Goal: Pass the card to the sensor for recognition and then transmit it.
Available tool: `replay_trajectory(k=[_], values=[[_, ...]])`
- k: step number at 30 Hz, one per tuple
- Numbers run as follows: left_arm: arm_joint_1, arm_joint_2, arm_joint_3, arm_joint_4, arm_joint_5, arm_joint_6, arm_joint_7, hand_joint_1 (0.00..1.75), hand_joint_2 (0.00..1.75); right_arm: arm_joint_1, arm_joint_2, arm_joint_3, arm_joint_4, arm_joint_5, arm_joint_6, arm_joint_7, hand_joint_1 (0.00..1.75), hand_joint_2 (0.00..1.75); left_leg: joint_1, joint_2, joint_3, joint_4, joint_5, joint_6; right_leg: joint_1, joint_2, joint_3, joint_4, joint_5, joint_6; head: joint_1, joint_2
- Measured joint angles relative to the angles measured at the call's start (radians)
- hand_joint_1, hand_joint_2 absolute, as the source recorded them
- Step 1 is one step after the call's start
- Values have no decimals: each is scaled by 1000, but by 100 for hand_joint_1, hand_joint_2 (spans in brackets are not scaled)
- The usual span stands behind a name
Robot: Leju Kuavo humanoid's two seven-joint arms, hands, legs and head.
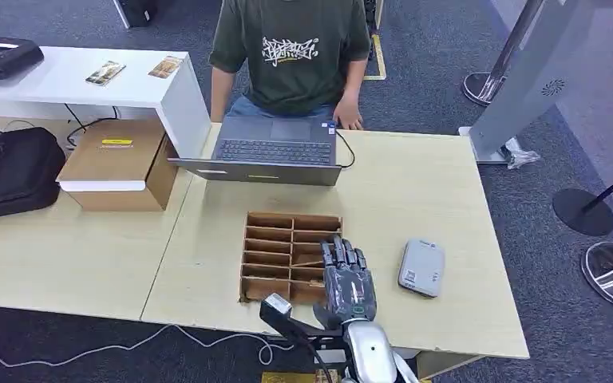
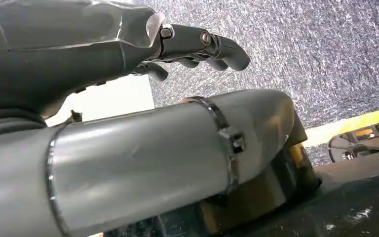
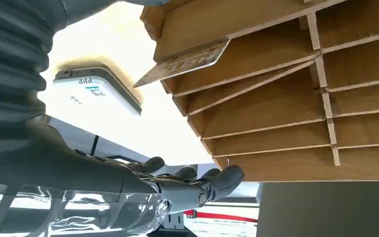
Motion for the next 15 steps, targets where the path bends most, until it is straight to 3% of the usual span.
replay_trajectory(k=[15], values=[[0,0,0,0,23,5,0,0,0,0,0,0,2,1,11,0,0,175,0,0,0,0,0,0,0,0,0,0,0,0,0,0]])
